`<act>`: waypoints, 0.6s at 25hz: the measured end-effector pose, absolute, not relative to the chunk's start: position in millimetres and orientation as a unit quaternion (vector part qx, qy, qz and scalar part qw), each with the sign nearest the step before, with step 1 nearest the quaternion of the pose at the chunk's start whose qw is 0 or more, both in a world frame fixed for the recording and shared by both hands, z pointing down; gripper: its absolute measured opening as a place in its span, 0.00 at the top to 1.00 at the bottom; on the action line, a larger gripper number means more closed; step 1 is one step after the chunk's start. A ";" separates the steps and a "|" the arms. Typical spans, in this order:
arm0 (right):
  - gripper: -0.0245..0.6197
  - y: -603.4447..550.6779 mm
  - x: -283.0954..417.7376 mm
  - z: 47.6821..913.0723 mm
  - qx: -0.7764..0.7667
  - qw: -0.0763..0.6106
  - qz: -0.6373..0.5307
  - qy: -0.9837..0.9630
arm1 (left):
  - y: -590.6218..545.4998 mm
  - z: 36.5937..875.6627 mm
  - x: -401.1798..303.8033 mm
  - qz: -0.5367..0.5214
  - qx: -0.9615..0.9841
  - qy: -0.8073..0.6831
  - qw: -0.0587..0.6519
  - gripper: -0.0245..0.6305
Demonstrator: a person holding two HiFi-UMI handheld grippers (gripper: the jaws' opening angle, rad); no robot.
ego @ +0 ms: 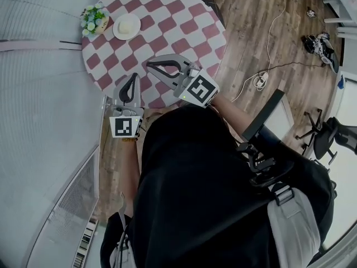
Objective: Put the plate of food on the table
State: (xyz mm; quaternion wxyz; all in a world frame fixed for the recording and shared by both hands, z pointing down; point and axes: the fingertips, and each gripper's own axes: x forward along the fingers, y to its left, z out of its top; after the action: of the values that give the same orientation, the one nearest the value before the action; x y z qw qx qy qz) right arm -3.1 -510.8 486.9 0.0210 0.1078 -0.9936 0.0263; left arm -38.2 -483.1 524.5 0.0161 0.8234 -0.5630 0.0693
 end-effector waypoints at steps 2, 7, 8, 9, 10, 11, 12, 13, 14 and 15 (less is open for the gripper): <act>0.94 -511.6 -1.2 497.2 0.108 0.021 0.019 -0.994 | -484.4 535.3 -38.5 0.070 0.822 -0.564 0.024 0.95; 0.94 -508.2 4.5 530.6 0.114 0.050 -0.037 -0.991 | -484.6 564.4 -41.0 0.083 0.814 -0.574 0.038 0.95; 0.94 -508.2 4.3 538.1 0.115 0.051 -0.029 -0.992 | -485.3 568.1 -41.4 0.088 0.811 -0.577 0.036 0.95; 0.94 -508.7 4.3 545.3 0.118 0.053 -0.015 -0.991 | -486.3 571.5 -41.6 0.091 0.808 -0.581 0.037 0.95; 0.94 -509.3 4.5 551.8 0.122 0.057 -0.001 -0.991 | -487.3 575.4 -42.2 0.092 0.804 -0.586 0.040 0.95; 0.94 -509.6 4.5 557.5 0.126 0.061 0.009 -0.990 | -487.9 580.3 -43.1 0.093 0.800 -0.591 0.045 0.95; 0.94 -509.8 3.9 563.0 0.130 0.066 0.015 -0.989 | -488.4 586.4 -44.2 0.094 0.796 -0.595 0.051 0.95; 0.94 -510.2 3.0 569.0 0.132 0.070 0.017 -0.989 | -488.9 593.8 -45.4 0.096 0.794 -0.598 0.059 0.95; 0.94 -510.6 1.9 575.5 0.134 0.076 0.019 -0.988 | -489.1 602.5 -46.5 0.099 0.792 -0.599 0.068 0.95; 0.94 -510.9 0.8 582.4 0.134 0.082 0.021 -0.987 | -489.0 611.6 -47.2 0.103 0.791 -0.598 0.077 0.95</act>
State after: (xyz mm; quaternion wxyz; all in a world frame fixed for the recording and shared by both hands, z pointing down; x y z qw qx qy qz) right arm 0.8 -510.9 582.4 0.0817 0.1343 -0.9873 0.0211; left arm -47.2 -489.0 611.6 0.0767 0.7908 -0.5984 0.1034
